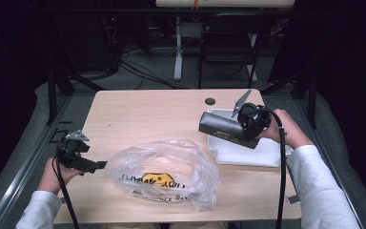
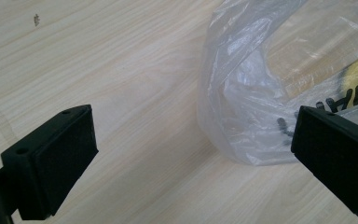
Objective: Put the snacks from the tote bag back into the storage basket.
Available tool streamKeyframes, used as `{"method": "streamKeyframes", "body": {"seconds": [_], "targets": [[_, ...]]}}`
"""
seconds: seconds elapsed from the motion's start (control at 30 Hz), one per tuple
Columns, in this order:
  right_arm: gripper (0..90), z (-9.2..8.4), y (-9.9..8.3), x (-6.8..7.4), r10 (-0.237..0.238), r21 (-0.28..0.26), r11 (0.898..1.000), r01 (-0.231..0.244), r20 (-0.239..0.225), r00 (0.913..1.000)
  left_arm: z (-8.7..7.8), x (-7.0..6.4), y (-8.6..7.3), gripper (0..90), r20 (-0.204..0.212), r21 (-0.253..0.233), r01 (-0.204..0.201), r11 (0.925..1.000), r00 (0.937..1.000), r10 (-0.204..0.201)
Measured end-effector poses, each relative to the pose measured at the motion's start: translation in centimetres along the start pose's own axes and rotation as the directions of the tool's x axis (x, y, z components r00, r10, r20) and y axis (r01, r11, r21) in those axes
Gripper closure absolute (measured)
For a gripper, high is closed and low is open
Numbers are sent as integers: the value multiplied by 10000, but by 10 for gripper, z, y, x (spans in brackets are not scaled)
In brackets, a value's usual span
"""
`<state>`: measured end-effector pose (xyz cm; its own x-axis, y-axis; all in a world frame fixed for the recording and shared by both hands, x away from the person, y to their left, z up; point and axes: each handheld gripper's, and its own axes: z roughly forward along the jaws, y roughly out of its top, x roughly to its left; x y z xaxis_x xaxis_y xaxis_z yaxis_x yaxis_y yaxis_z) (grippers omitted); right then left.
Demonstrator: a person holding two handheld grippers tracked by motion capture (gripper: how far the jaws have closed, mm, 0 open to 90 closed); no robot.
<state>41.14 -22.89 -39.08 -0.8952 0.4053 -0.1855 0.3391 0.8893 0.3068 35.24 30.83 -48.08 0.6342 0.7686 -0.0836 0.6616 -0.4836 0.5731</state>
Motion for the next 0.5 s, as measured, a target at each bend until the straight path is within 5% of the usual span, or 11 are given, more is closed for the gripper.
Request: {"method": "streamKeyframes", "body": {"seconds": [0.5], "targets": [[428, 21, -38, -18, -187, 355, 9992, 196, -231, 9996, 0, 4, -3, 0, -110, 28, 102, 9999, 9999, -102]]}}
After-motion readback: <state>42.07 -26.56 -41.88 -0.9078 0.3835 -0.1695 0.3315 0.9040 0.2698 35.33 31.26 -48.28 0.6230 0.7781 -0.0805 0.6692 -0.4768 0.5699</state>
